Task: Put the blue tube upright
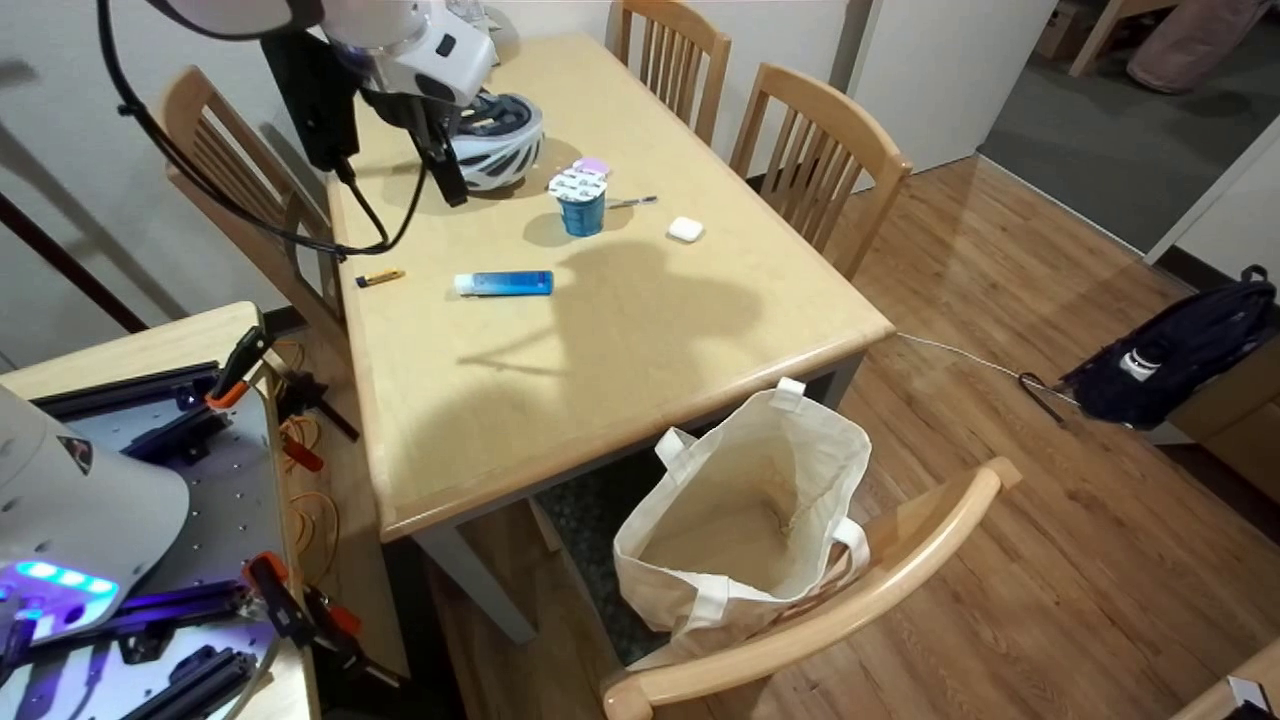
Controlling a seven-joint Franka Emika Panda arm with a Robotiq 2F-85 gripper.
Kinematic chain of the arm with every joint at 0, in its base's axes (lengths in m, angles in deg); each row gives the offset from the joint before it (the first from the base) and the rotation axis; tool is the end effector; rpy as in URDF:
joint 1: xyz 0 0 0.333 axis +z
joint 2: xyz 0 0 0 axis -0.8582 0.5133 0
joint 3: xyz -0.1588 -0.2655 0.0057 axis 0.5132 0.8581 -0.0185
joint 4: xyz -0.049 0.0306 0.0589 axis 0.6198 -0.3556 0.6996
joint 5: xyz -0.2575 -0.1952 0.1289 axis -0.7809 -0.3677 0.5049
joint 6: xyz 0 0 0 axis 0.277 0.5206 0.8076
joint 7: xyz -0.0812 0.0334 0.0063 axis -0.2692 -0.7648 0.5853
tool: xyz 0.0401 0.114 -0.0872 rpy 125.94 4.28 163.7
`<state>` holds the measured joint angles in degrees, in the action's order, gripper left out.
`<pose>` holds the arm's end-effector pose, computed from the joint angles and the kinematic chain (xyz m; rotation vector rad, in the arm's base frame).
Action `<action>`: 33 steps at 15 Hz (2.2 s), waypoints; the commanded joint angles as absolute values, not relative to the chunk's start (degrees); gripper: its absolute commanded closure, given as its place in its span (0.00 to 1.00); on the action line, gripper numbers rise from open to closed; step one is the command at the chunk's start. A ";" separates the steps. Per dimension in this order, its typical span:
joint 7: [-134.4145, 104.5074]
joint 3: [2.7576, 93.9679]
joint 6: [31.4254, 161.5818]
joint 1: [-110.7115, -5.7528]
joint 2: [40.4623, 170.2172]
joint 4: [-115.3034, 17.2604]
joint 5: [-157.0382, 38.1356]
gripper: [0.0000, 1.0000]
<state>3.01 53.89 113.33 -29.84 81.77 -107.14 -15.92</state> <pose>0.3936 0.1390 0.2909 -2.7364 0.0393 -0.1402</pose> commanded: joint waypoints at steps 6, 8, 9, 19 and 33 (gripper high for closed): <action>-16.32 39.28 115.18 -42.31 88.97 -105.15 -31.92 0.00; -22.44 37.17 114.48 -43.15 93.13 -102.75 -37.59 0.00; -24.59 36.40 114.67 -43.11 95.03 -101.44 -39.69 0.00; -46.28 39.52 114.54 -37.45 102.10 -96.16 -55.64 0.00; -79.93 48.39 111.15 -26.76 114.02 -85.88 -69.00 0.00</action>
